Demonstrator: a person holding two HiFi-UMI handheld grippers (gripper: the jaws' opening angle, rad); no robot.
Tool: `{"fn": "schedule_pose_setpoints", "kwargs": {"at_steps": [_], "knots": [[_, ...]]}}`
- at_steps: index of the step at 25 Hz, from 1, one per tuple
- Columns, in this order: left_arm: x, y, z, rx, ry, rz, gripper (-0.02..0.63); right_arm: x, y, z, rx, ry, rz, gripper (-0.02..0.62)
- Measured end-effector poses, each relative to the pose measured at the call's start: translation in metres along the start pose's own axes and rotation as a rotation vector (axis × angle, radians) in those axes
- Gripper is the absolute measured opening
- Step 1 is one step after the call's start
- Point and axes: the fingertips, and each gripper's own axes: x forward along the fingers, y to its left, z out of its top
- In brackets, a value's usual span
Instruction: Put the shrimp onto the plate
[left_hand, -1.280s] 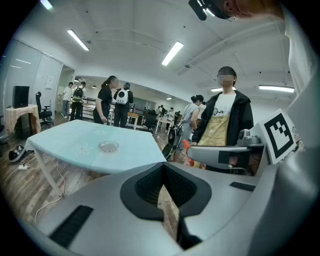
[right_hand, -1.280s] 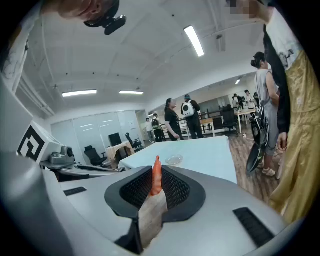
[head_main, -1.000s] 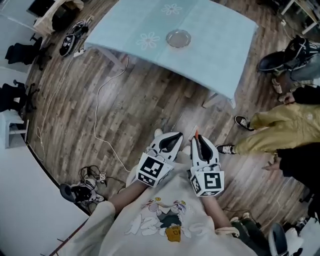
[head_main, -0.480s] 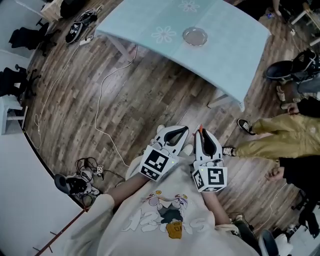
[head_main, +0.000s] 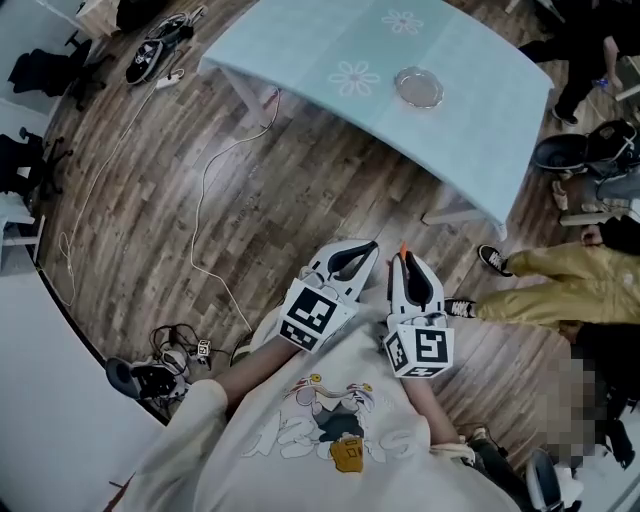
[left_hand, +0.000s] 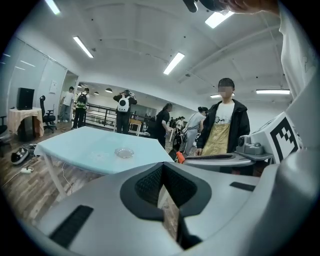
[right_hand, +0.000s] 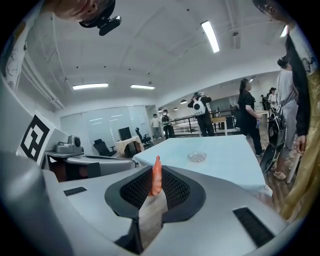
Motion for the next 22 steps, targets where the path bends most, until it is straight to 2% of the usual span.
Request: {"fn": "schedule_pose_setpoints", "kwargs": {"at_steps": [6, 11, 19, 22], "knots": [[-0.003, 0.038, -0.004, -0.062, -0.009, 0.008, 0.003, 0.019, 0.006, 0.006, 0.010, 0.002, -0.054, 0.075], [0.020, 0.051, -0.002, -0.033, 0.018, -0.020, 0.003, 0.048, -0.012, 0.012, 0.088, 0.011, -0.064, 0.075], [0.066, 0.096, 0.014, -0.010, 0.041, 0.027, 0.003, 0.111, -0.045, 0.033, 0.096, -0.010, -0.025, 0.075], [0.093, 0.108, 0.030, -0.006, 0.043, 0.028, 0.003, 0.136, -0.061, 0.050, 0.057, -0.009, -0.002, 0.075]]}}
